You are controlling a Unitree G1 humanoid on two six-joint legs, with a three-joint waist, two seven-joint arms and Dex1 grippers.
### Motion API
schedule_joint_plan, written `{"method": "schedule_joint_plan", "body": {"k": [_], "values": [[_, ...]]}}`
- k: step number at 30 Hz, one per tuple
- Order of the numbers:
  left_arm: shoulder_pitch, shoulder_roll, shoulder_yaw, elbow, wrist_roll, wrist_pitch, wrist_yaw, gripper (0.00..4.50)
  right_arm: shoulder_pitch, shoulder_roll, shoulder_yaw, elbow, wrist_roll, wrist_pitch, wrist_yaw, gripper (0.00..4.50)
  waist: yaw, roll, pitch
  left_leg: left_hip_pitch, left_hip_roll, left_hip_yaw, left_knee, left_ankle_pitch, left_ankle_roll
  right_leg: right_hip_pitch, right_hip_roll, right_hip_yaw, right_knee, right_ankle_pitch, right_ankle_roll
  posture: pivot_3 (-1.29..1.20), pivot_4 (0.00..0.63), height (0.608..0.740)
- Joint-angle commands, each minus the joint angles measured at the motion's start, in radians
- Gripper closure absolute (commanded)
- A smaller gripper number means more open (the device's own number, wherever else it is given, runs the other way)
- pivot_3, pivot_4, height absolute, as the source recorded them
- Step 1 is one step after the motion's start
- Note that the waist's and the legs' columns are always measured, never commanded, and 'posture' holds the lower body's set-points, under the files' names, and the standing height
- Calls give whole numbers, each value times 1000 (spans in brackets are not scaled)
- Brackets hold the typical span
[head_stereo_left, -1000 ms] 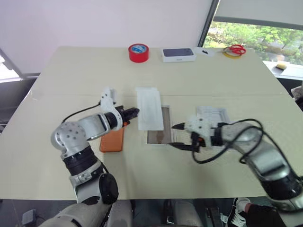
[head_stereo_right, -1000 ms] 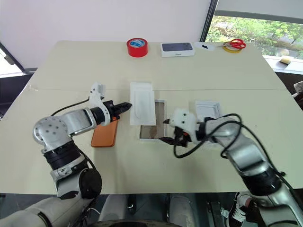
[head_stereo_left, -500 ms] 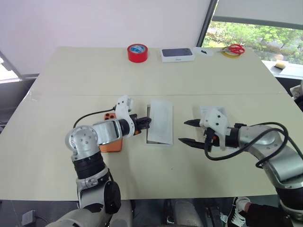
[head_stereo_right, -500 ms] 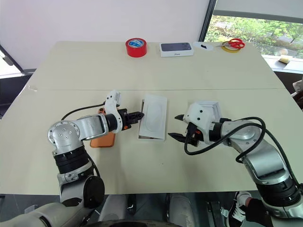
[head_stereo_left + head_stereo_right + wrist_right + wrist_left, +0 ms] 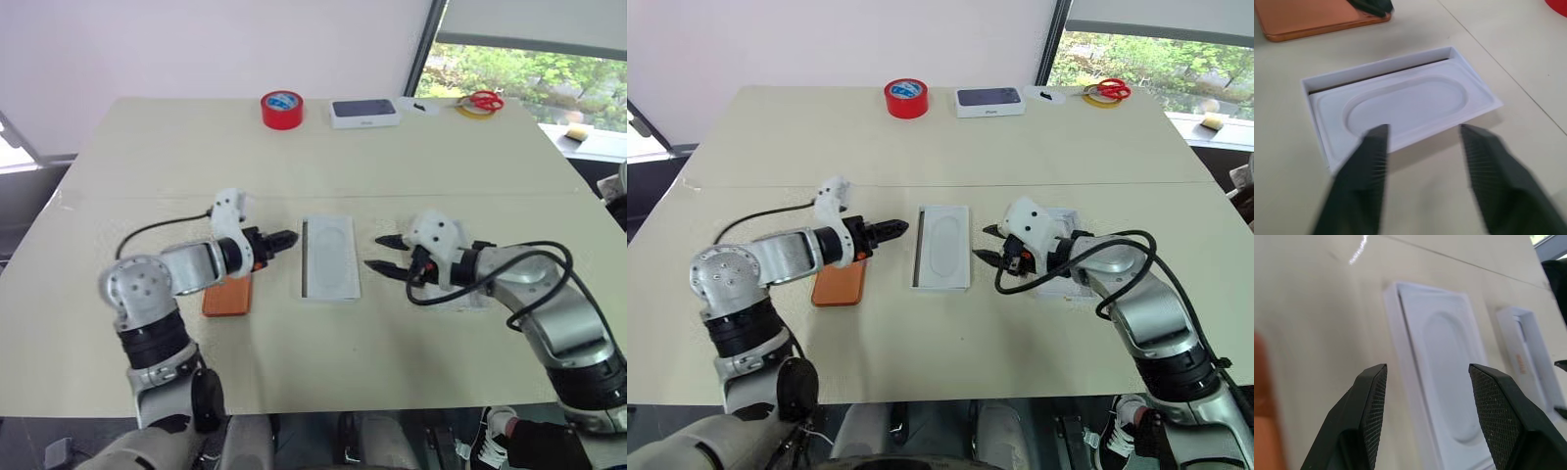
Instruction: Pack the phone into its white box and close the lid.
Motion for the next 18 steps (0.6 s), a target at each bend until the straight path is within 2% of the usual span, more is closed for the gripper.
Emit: {"method": "schedule_joint_plan", "body": {"k": [1,2,7,10,18], "values": [[82,237,-231,-131,138,-287,-229,1710,-93,70,66,49,-66,32,-76,4013,-8,1,0,0,0,0,-1,0,-1,-1,0,0,0,0,0,0,150,730],[114,297,-285,-148,179,-368,-291,1710,-122,97,87,71,-86,50,-103,4450,-14,1,-1,0,0,1,-1,2,-3,-1,0,0,0,0,0,0,150,730],[287,500,-404,-200,312,-710,-572,1710,-232,219,195,163,-193,85,-204,4450,-15,2,-1,-1,0,2,-1,1,-2,-2,-1,0,0,0,0,0,150,730],[353,529,-380,-179,320,-809,-652,1710,-266,256,265,210,-254,82,-224,4450,-18,2,0,-3,1,2,-2,0,-1,-5,-1,0,0,0,-1,0,150,730],[467,574,-289,-178,282,-880,-782,1710,-321,312,339,324,-362,60,-253,4450,-21,2,0,-5,1,2,-1,0,0,-7,-1,0,0,0,-1,0,150,730]]}}
